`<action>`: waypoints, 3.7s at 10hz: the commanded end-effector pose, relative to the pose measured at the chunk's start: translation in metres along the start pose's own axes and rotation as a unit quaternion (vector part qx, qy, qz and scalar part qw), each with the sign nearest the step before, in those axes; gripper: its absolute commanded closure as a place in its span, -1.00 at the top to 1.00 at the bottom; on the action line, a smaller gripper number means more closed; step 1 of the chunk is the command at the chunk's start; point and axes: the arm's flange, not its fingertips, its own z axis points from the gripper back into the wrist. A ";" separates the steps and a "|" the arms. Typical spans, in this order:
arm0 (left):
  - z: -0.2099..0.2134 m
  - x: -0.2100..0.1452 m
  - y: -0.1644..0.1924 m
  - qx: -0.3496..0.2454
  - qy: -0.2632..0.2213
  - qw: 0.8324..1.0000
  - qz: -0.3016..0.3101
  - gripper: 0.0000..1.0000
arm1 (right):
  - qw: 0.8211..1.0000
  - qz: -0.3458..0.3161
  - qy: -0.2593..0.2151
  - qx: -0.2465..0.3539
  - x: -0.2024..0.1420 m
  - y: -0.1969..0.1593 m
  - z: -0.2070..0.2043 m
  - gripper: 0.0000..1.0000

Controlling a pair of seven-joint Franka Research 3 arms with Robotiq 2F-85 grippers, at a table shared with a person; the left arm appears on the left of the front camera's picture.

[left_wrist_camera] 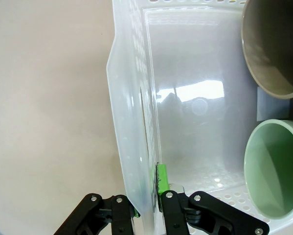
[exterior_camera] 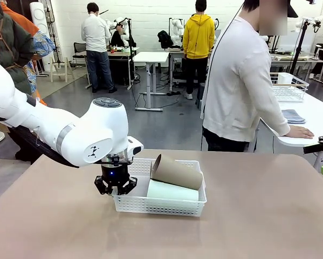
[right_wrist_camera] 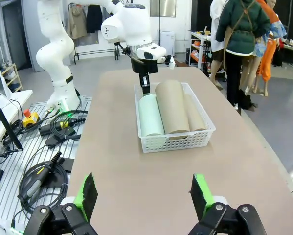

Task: Clean and organize the cups into the basket.
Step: Move the Organizing basket back to the left side of the table.

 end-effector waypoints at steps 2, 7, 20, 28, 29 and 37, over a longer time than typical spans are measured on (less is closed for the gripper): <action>0.002 0.001 -0.002 -0.001 -0.003 1.000 0.000 -1.00 | 1.000 0.006 -0.007 -0.002 0.002 0.002 0.000 1.00; 0.002 0.001 -0.002 -0.001 -0.003 1.000 0.000 -1.00 | 0.930 -0.364 -0.046 0.024 -0.024 0.023 0.060 1.00; 0.002 0.001 -0.002 -0.001 -0.003 1.000 0.000 -1.00 | 0.782 -0.612 -0.113 0.036 -0.077 0.103 0.174 1.00; -0.001 0.000 0.064 0.019 -0.027 0.999 0.008 -0.87 | 0.782 -0.612 -0.113 0.036 -0.077 0.103 0.174 1.00; 0.000 0.000 0.095 0.012 -0.030 0.999 0.010 -0.87 | 0.782 -0.612 -0.113 0.036 -0.077 0.103 0.174 1.00; 0.023 -0.013 0.282 0.071 -0.047 0.995 0.052 -0.87 | 0.782 -0.612 -0.113 0.036 -0.077 0.103 0.174 1.00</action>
